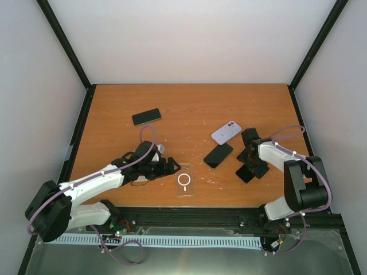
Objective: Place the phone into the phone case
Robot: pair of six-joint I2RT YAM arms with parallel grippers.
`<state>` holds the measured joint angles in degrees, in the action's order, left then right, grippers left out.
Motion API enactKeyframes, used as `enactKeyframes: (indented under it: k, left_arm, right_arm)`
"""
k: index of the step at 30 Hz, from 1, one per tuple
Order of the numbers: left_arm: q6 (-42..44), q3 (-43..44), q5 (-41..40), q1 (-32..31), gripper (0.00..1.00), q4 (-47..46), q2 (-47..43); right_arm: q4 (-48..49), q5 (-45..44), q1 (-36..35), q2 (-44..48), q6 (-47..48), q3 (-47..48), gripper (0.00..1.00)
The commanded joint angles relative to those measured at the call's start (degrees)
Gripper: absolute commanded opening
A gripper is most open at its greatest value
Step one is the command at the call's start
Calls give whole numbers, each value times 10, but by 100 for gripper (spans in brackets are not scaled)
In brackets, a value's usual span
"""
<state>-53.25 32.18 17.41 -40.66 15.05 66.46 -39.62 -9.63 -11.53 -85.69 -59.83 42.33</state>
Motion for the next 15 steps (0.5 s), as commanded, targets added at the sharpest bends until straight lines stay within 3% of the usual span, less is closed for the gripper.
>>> enactKeyframes:
  k: [1, 7, 15]
  left_arm:
    - [-1, -1, -12, -5, 92, 5, -3]
    - [-13, -28, -19, -5, 90, -36, 7]
    - [-31, -52, -12, -4, 88, -82, 11]
  right_arm:
    - [41, 17, 6, -29, -10, -23, 89]
    - [52, 36, 6, -16, 9, -37, 76]
    - [50, 68, 5, 19, 46, -58, 68]
